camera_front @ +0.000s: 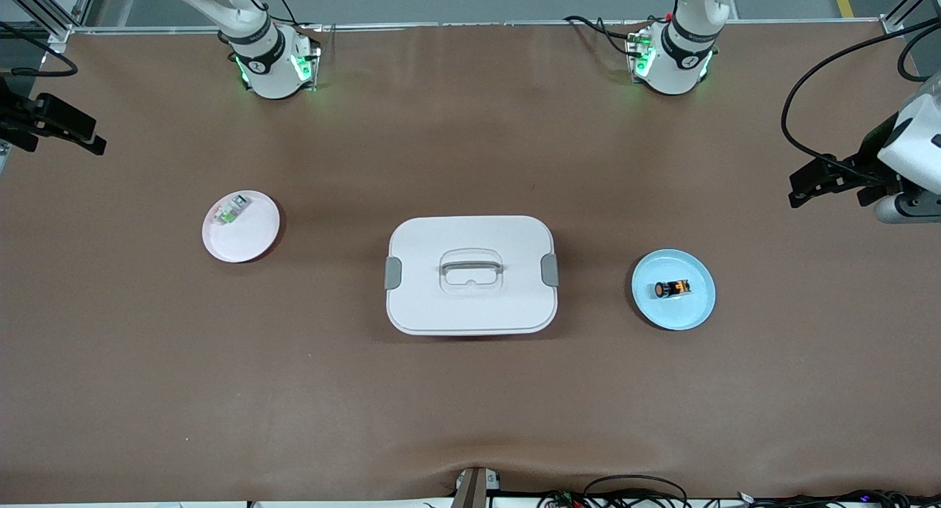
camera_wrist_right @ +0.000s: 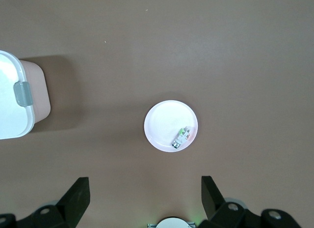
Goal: Transfer orange switch to right arm and place
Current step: 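Move the left gripper toward the orange switch on the blue dish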
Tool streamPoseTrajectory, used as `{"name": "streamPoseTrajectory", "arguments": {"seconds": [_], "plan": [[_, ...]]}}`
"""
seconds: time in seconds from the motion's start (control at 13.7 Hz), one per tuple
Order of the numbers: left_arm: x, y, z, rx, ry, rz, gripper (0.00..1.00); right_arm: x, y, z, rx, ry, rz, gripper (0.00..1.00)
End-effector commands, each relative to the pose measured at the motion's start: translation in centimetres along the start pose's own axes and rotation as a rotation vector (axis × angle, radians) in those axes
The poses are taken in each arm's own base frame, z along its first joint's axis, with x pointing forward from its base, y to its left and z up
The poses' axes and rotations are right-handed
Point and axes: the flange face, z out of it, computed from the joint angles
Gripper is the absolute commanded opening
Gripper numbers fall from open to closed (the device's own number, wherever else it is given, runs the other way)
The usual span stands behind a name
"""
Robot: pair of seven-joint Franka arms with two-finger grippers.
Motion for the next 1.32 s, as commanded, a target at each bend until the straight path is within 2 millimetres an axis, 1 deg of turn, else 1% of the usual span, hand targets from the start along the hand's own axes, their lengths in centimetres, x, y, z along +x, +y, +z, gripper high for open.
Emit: {"name": "streamPoseTrajectory", "arguments": {"seconds": [0.0, 0.07, 0.15, 0.22, 0.29, 0.37, 0.66, 0.8, 1.02, 1.1, 1.24], "plan": [[0.3, 0.0, -0.4, 0.004, 0.017, 0.013, 1.0, -0.2, -0.1, -0.1, 0.008, -0.011, 0.013, 1.0], [0.3, 0.1, -0.5, 0.004, 0.02, 0.014, 1.0, -0.3, -0.2, 0.0, 0.007, -0.018, 0.011, 1.0], [0.3, 0.1, -0.5, 0.002, 0.02, 0.014, 1.0, -0.3, -0.2, 0.6, 0.005, -0.038, 0.01, 1.0], [0.4, 0.1, -0.3, 0.002, 0.018, 0.013, 1.0, -0.1, -0.3, 1.3, 0.004, -0.052, 0.009, 1.0], [0.6, 0.1, 0.1, 0.002, 0.011, 0.013, 1.0, -0.1, -0.4, 1.5, 0.004, -0.052, 0.008, 1.0], [0.8, 0.1, 0.5, 0.001, 0.009, 0.013, 1.0, 0.0, -0.4, 1.4, 0.005, -0.045, 0.008, 1.0], [1.4, 0.0, 0.5, -0.005, 0.036, 0.016, 1.0, 0.2, -0.6, 0.8, 0.011, -0.01, 0.004, 1.0], [1.2, -0.1, 0.9, -0.003, 0.021, 0.025, 1.0, 0.6, -0.8, 0.4, 0.015, 0.026, 0.001, 1.0], [1.2, -0.5, 1.3, -0.002, 0.0, 0.055, 1.0, 0.5, -0.8, 0.5, 0.015, 0.024, 0.001, 1.0], [1.4, -0.4, 2.0, -0.001, -0.012, 0.058, 1.0, 0.5, -0.6, 0.5, 0.015, 0.022, 0.004, 1.0], [2.3, 0.1, 4.4, -0.003, -0.052, 0.078, 1.0, 0.5, -0.5, 0.6, 0.015, 0.015, 0.005, 1.0]]}}
